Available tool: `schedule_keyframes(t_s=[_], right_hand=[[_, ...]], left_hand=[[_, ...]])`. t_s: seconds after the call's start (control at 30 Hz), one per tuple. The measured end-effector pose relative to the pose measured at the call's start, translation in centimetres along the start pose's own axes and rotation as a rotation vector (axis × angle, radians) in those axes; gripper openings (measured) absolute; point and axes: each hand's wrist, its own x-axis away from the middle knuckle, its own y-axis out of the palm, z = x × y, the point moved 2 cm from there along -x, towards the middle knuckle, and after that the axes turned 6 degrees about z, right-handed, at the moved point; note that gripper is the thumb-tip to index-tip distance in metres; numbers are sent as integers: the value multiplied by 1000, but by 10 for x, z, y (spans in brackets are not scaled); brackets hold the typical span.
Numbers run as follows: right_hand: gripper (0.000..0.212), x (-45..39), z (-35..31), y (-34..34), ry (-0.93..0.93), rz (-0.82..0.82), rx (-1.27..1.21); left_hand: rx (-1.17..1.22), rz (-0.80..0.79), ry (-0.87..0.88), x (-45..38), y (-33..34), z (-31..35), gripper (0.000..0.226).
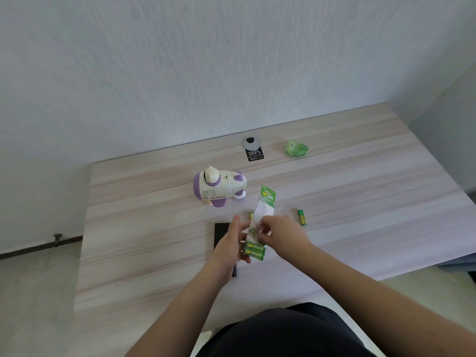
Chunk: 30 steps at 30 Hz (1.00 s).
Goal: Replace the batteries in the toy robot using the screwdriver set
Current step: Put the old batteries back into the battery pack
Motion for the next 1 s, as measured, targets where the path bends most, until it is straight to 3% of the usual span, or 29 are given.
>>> schedule_keyframes(t_s=[0.27, 0.8, 0.87, 1.0], right_hand=[[18, -2, 6, 0, 14, -15, -118], [22, -3, 12, 1, -53, -32, -208], [21, -2, 16, -3, -70, 11, -252], [18, -4, 39, -19, 31, 263, -436]], left_hand=[[25, 33, 48, -1, -3, -5, 24], [-36, 136, 70, -6, -7, -9, 18], [-20, 133, 74, -7, -8, -8, 19], [54, 116, 68, -8, -8, -4, 19]])
